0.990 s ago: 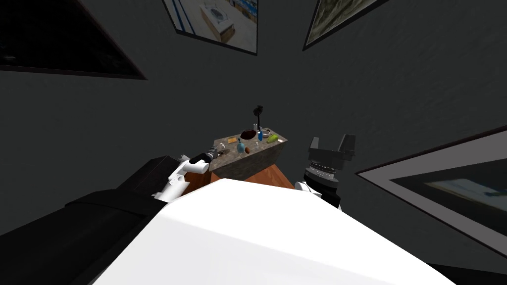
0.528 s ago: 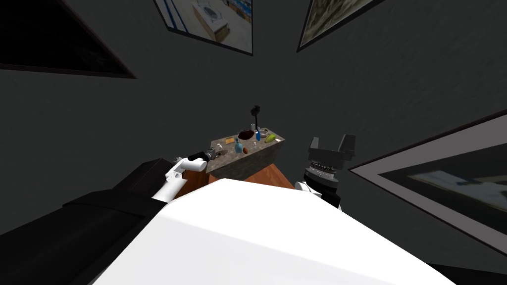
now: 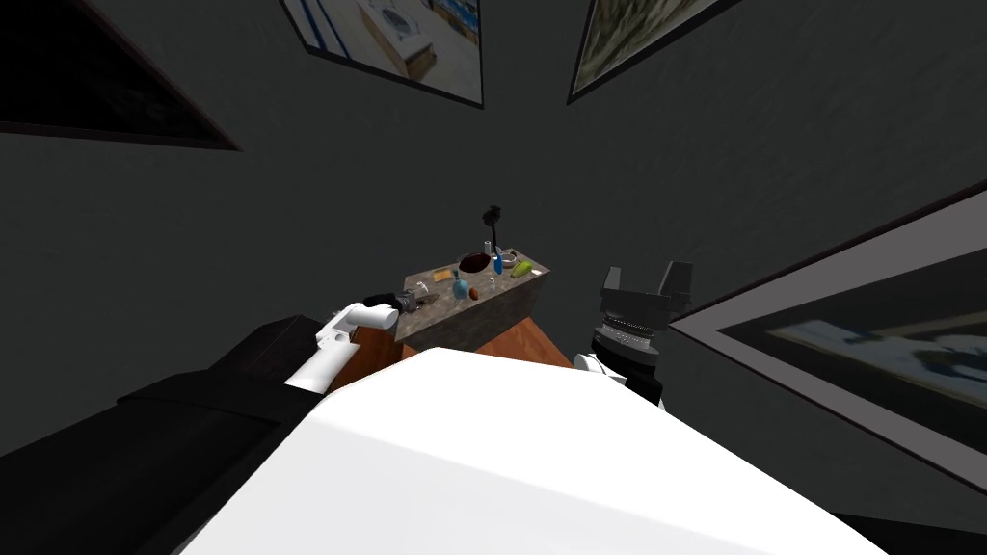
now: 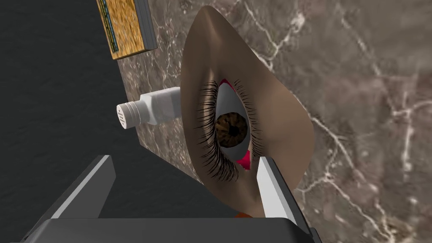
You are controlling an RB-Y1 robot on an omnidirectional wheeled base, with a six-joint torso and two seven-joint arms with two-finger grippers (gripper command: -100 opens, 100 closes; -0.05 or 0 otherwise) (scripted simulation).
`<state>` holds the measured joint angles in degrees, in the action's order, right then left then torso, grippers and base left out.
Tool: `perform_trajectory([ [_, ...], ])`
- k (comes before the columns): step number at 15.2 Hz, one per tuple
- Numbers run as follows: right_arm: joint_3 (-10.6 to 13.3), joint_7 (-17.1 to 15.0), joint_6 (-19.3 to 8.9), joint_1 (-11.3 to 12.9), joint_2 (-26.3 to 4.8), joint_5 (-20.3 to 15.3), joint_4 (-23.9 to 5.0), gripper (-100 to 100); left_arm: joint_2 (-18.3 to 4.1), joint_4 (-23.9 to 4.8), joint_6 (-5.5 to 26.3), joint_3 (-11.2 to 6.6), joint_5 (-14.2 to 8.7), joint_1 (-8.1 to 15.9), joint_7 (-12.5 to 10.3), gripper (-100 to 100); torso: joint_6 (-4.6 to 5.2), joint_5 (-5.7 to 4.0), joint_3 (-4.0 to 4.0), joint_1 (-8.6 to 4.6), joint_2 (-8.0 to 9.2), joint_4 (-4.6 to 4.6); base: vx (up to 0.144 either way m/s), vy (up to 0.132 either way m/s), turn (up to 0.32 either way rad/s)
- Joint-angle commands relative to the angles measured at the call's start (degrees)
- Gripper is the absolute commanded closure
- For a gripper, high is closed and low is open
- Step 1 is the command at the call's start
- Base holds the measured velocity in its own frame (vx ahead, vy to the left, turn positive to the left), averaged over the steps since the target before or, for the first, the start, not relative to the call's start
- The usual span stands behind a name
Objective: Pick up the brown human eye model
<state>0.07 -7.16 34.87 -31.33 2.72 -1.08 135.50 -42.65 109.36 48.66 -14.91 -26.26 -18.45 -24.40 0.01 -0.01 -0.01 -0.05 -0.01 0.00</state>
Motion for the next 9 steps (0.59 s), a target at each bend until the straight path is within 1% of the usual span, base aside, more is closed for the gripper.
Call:
perform_trajectory([
  [1, 0.0, 0.0, 0.0, 0.0, 0.0, 0.0, 0.0, 0, -1.07, -0.62, 2.86, -0.46, -1.19, 0.37, -1.09, -100, 0.0, 0.0, 0.0, 0.0, 0.0, 0.0, 0.005, -0.016, -0.097],
  [2, 0.0, 0.0, 0.0, 0.0, 0.0, 0.0, 0.0, 0, -1.07, -0.62, 3.14, -0.46, -1.19, 0.37, -1.09, -100, -0.01, 0.0, 0.0, 0.0, 0.0, 0.0, 0.004, -0.011, -0.044],
  [3, 0.0, 0.0, 0.0, 0.0, 0.0, 0.0, 0.0, 0, -2.33, -1.45, 4.89, -0.96, -2.56, 0.9, -2.43, -100, -0.02, 0.0, 0.0, 0.0, 0.0, 0.0, 0.007, -0.013, -0.095],
  [5, 0.0, 0.0, 0.0, 0.0, 0.0, 0.0, 0.0, 0, -2.33, -1.45, 6.28, -0.96, -2.56, 0.9, -2.43, -100, -0.01, 0.0, 0.0, 0.0, -0.01, 0.0, 0.007, -0.011, -0.071],
  [6, 0.0, 0.0, 0.0, 0.0, 0.0, 0.0, 0.0, 0, -3.53, -2.24, 7.96, -1.45, -3.88, 1.42, -3.73, -100, -0.02, 0.0, 0.0, 0.0, 0.0, 0.0, 0.006, -0.014, -0.071],
  [7, 0.0, 0.0, 0.0, 0.0, 0.0, 0.0, 0.0, 0, -3.53, -2.24, 9.05, -1.45, -3.88, 1.42, -3.73, -100, 0.0, 0.0, -0.01, 0.0, -0.01, 0.0, 0.007, -0.015, -0.095],
  [8, 0.0, 0.0, 0.0, 0.0, 0.0, 0.0, 0.0, 0, -3.53, -2.24, 9.31, -1.45, -3.88, 1.42, -3.73, -100, 0.0, 0.0, -0.01, -0.01, -0.01, 0.0, 0.005, -0.009, -0.049],
  [9, 0.0, 0.0, 0.0, 0.0, 0.0, 0.0, 0.0, 0, -4.67, -3.0, 11.22, -1.92, -5.15, 1.92, -4.97, -100, -0.02, 0.0, 0.0, 0.0, 0.0, 0.0, 0.006, -0.014, -0.094],
])
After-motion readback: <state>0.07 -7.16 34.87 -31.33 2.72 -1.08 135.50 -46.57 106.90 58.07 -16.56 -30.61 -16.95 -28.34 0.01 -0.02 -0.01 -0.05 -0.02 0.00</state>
